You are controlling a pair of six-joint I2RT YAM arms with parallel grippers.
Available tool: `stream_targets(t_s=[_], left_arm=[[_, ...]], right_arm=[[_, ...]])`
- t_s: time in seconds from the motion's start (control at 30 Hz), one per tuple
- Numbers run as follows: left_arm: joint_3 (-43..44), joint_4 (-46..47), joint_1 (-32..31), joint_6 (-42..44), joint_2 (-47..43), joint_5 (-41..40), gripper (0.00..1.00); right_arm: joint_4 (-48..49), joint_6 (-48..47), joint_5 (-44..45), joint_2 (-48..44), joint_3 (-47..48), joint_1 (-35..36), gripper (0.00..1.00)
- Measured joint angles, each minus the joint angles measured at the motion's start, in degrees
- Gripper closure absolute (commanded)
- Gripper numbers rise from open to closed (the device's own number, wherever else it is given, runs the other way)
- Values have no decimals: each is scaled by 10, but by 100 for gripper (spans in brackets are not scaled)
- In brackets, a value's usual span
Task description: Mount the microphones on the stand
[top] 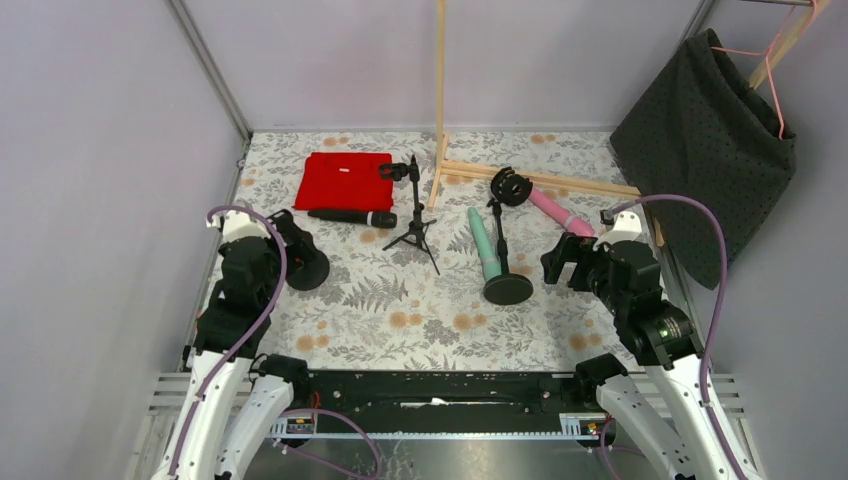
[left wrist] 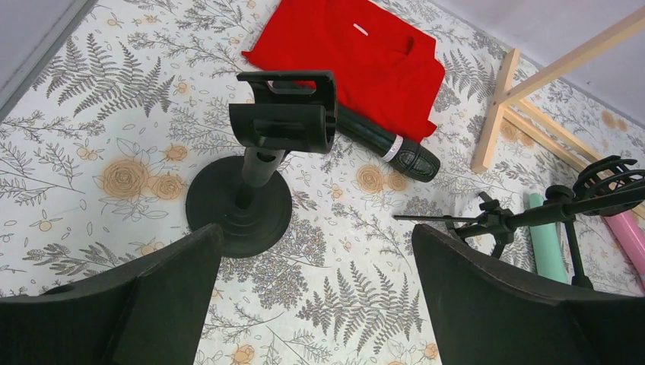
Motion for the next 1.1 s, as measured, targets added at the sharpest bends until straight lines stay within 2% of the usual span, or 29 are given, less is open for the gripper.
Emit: stream_targets(t_s=[0.67,0.97,1.1], left_arm=[[-16,17,4,2,-21,5,1],[-90,106,4,11,4,68,1],[-116,133,4,4,-32,70,1]], right_arm=[[4,0,0,-3,-7,0,0],[5,0,0,-4,-8,0,0],[7,0,0,-5,-12,0,0]])
